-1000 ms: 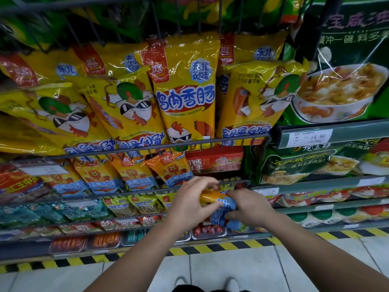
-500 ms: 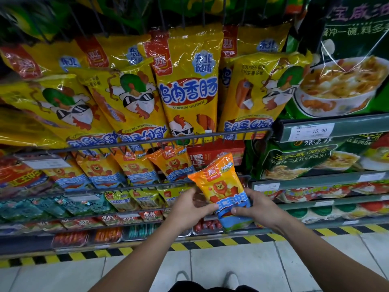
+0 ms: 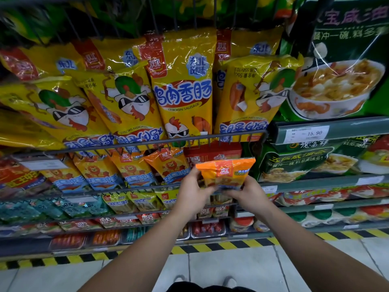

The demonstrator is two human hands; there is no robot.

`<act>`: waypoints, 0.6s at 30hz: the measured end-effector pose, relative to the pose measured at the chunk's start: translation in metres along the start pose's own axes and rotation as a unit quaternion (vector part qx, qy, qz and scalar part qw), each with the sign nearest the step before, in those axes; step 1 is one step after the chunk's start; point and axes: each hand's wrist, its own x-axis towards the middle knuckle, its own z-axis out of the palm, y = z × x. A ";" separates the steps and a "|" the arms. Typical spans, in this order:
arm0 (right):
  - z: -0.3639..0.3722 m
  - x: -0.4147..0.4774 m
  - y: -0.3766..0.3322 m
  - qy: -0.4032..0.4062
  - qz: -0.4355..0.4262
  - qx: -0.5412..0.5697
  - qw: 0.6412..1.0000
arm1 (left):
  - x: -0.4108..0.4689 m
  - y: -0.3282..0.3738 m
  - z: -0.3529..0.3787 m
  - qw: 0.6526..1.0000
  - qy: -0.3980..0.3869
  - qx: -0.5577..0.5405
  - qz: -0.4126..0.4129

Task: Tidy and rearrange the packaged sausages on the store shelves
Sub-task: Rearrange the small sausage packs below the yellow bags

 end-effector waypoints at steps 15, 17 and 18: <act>-0.009 0.062 0.016 0.053 0.005 -0.073 0.996 | 0.056 0.001 0.024 0.998 0.008 0.027 -0.059; -0.011 0.066 0.018 0.046 0.020 -0.095 0.994 | 0.060 0.001 0.025 0.995 0.010 0.045 -0.086; -0.012 0.069 0.021 0.048 0.027 -0.104 0.993 | 0.063 0.001 0.025 0.994 0.008 0.046 -0.100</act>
